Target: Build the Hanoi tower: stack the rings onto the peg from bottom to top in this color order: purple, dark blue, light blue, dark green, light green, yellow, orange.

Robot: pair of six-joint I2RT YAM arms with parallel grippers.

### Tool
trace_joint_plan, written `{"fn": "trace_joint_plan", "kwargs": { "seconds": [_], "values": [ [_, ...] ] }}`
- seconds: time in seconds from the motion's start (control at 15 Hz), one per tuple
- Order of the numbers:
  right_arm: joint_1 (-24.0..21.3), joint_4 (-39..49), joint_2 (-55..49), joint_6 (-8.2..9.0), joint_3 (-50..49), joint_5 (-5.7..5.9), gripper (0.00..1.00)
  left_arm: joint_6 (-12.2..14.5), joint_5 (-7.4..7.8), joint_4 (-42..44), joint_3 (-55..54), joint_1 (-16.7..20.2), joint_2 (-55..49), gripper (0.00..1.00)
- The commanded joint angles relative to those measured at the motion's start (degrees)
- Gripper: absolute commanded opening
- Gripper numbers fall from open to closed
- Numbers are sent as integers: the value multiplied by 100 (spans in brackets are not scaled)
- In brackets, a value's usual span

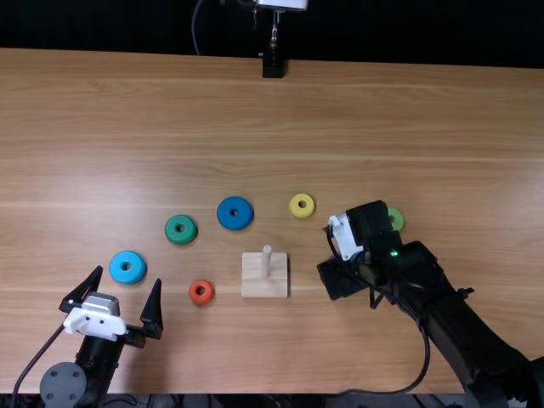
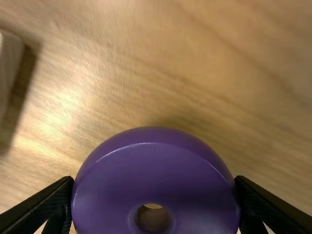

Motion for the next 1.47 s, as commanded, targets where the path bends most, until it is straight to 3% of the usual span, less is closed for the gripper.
{"fn": "trace_joint_plan", "kwargs": {
  "seconds": [0.0, 0.27, 0.73, 1.27, 1.4],
  "values": [
    [94, -52, -35, -68, 480, -29, 0, 47, 141, -48, -106, 38, -67, 100],
    [112, -579, -290, -89, 1455, -39, 0, 47, 141, -48, -106, 38, -67, 100],
    [745, -2783, -246, -89, 3688, -39, 0, 47, 141, -48, -106, 38, -67, 100],
    [1536, -2899, -17, 17, 4426, -39, 0, 47, 141, -48, -106, 38, -67, 100],
    [1650, -2889, 71, 259, 4417, -39, 0, 47, 141, -48, -106, 38, -67, 100]
  ]
}}
